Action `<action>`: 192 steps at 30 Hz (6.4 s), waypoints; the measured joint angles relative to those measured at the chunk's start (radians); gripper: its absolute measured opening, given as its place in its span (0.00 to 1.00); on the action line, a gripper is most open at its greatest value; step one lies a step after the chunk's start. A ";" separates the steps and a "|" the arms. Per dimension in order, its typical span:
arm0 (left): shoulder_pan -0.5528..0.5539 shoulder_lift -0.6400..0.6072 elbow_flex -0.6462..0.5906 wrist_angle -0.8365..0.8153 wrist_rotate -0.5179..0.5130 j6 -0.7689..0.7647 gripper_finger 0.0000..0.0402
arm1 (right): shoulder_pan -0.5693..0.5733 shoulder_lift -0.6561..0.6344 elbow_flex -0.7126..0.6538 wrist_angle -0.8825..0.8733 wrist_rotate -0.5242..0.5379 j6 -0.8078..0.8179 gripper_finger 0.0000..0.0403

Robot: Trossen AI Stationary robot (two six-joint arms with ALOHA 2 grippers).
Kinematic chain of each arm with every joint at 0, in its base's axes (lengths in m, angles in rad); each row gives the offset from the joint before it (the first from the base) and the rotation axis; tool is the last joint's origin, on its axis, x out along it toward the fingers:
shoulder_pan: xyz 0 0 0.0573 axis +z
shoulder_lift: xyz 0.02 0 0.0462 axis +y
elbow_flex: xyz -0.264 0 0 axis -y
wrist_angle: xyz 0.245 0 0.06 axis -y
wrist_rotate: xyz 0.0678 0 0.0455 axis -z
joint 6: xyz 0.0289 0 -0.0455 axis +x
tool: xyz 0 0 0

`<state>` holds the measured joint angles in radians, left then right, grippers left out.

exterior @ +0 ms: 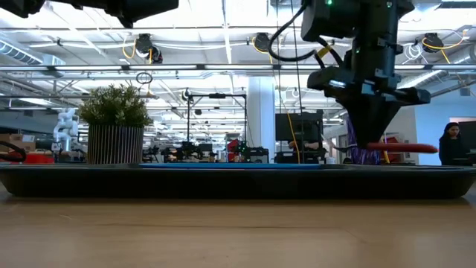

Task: Pick and place plate/cup/fork/spoon on tray
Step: Put the pink fork to the right of the black tray, then put the orange spoon on the black tray between the blue plate and the pink fork

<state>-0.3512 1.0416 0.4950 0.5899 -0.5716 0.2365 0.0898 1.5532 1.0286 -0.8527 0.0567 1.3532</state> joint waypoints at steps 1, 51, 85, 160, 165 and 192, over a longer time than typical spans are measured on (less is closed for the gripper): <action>0.000 0.000 0.000 0.001 0.003 -0.002 0.31 | 0.000 0.001 0.000 0.000 0.018 0.016 0.05; -0.082 0.000 0.000 -0.177 -0.013 -0.146 0.31 | 0.071 0.067 -0.005 0.047 0.150 0.153 0.25; -0.183 0.000 0.000 -0.237 -0.067 -0.212 0.31 | 0.110 0.067 -0.006 0.255 0.203 0.084 0.29; -0.183 0.000 0.000 -0.241 -0.067 -0.220 0.31 | 0.756 0.136 -0.006 0.101 -0.189 0.965 0.29; -0.183 0.000 0.000 -0.242 -0.067 -0.220 0.31 | 0.756 0.163 -0.004 0.108 -0.189 0.959 0.29; -0.183 0.000 0.000 -0.237 -0.067 -0.219 0.31 | 0.752 0.033 -0.008 0.073 -0.084 0.823 0.00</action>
<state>-0.5346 1.0412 0.4950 0.3530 -0.6388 0.0173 0.8421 1.5858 1.0203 -0.7800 -0.0269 2.1760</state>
